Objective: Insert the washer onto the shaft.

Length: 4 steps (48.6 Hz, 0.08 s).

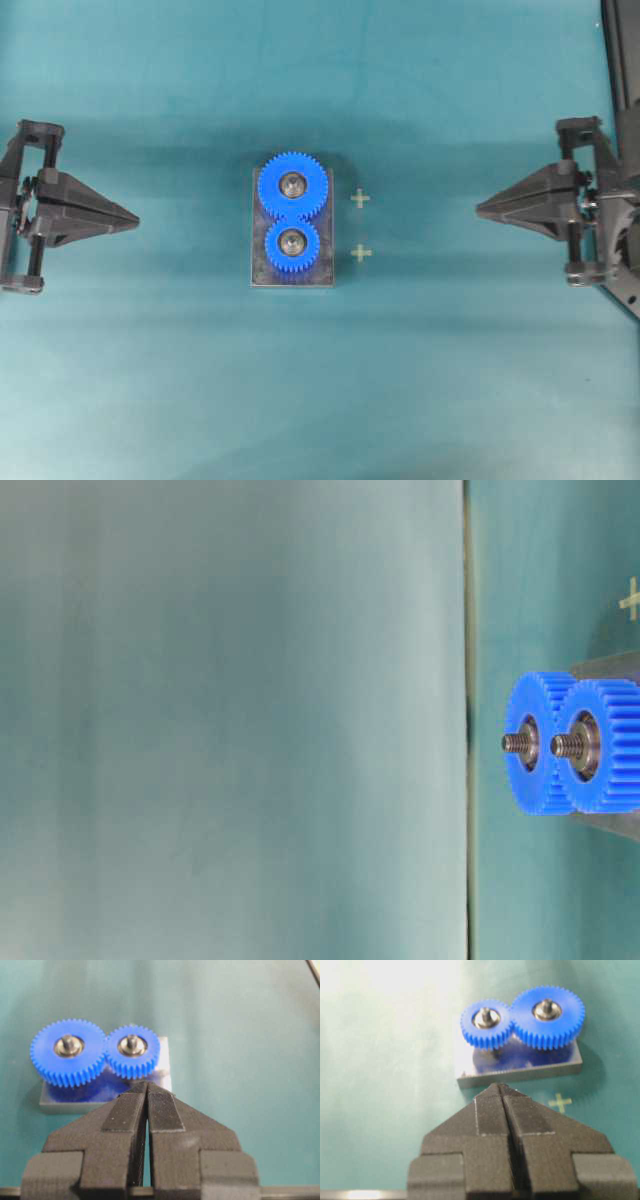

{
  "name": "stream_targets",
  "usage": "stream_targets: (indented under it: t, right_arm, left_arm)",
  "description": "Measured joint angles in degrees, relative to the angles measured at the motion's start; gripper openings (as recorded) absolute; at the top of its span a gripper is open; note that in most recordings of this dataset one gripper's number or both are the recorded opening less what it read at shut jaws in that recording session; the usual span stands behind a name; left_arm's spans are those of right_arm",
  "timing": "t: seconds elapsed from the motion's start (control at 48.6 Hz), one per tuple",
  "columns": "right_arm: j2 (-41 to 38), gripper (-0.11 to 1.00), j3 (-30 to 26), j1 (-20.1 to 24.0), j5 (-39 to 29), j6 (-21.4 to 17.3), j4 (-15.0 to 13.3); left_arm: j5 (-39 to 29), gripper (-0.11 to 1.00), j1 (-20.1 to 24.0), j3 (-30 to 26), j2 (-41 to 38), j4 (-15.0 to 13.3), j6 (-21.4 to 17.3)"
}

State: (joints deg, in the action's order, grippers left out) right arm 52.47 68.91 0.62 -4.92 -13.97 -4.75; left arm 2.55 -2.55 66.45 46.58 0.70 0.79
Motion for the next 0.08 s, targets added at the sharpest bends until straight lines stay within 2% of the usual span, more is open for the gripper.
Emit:
stream_targets:
  t: [0.082]
  right_arm:
    - [2.2, 0.01, 1.5, -0.2, 0.3, 0.0, 0.0]
  left_arm:
    - [1.2, 0.0, 0.1, 0.7, 0.0, 0.0, 0.0]
